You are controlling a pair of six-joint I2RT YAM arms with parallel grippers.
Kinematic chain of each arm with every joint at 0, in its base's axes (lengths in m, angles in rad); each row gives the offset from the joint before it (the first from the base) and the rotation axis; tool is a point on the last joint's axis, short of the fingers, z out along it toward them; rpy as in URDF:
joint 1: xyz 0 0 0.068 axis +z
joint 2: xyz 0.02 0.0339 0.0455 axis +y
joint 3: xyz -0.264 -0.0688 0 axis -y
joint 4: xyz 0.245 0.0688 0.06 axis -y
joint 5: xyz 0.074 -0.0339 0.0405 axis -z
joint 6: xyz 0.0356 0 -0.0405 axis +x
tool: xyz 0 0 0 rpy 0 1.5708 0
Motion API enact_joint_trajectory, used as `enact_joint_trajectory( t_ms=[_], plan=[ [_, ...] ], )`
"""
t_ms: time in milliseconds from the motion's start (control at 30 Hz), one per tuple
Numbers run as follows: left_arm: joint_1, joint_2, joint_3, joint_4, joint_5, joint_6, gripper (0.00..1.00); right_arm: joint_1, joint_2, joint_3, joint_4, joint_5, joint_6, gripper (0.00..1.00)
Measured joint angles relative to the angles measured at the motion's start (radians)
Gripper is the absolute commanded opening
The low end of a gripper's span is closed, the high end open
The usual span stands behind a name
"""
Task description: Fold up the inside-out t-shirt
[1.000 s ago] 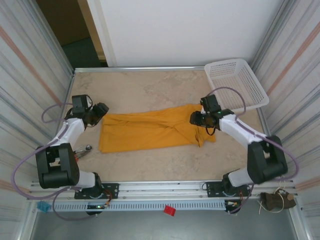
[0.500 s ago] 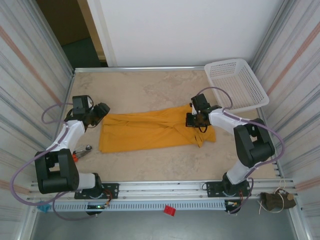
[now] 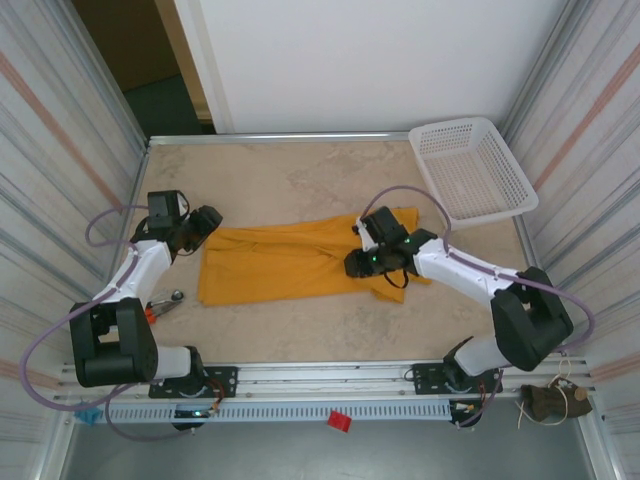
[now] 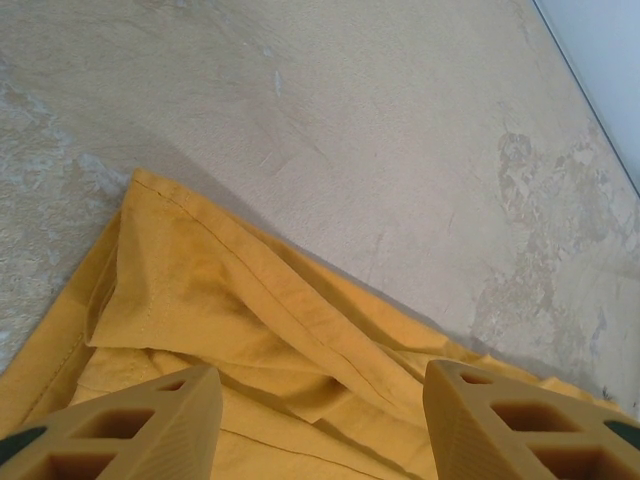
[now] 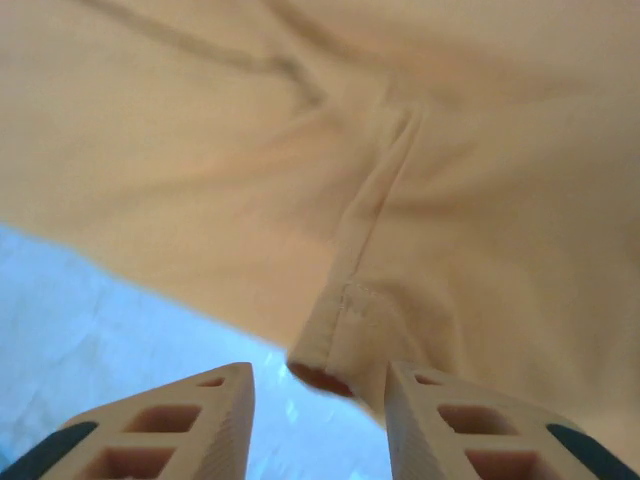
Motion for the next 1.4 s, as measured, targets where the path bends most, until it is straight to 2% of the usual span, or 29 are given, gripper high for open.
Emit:
enact_joint_trajectory(
  t_ms=[100,200,300,367,600,700,800,1067,1133,1200,1267,1333,1400],
  plan=[
    [0.0,0.0,0.0,-0.005,0.0,0.0,0.56,-0.024,-0.077,-0.019,-0.037,-0.011,0.003,0.43],
    [0.0,0.004,0.007,-0.02,-0.005,0.001,0.56,-0.121,-0.117,0.0,-0.035,-0.014,0.007,0.42],
    [-0.012,0.04,0.042,-0.055,-0.026,0.01,0.56,-0.206,-0.056,0.074,-0.031,-0.014,0.018,0.42],
    [-0.021,0.077,0.066,-0.069,-0.048,0.016,0.57,-0.219,0.036,0.15,-0.019,-0.018,0.031,0.43],
    [-0.028,0.197,0.122,-0.121,-0.138,0.021,0.59,-0.122,0.42,0.452,-0.002,-0.018,0.033,0.42],
    [-0.028,0.252,0.171,-0.136,-0.173,0.029,0.6,-0.074,0.533,0.555,-0.014,-0.012,0.03,0.48],
    [-0.028,0.289,0.212,-0.151,-0.205,0.036,0.63,-0.038,0.6,0.631,-0.035,0.015,0.025,0.48],
    [-0.028,0.394,0.293,-0.177,-0.233,0.064,0.61,-0.02,0.647,0.663,-0.059,0.062,0.006,0.49],
    [-0.028,0.418,0.296,-0.179,-0.231,0.067,0.56,-0.021,0.649,0.662,-0.06,0.065,0.006,0.49],
    [-0.028,0.442,0.302,-0.182,-0.224,0.073,0.43,-0.021,0.649,0.662,-0.06,0.064,0.006,0.49],
    [-0.028,0.461,0.31,-0.181,-0.215,0.084,0.19,-0.021,0.649,0.662,-0.058,0.06,0.005,0.49],
    [-0.028,0.467,0.314,-0.177,-0.203,0.091,0.01,-0.021,0.649,0.662,-0.057,0.053,0.002,0.49],
    [-0.028,0.465,0.317,-0.171,-0.196,0.108,0.0,-0.02,0.649,0.662,-0.057,0.045,-0.003,0.49]
  ],
)
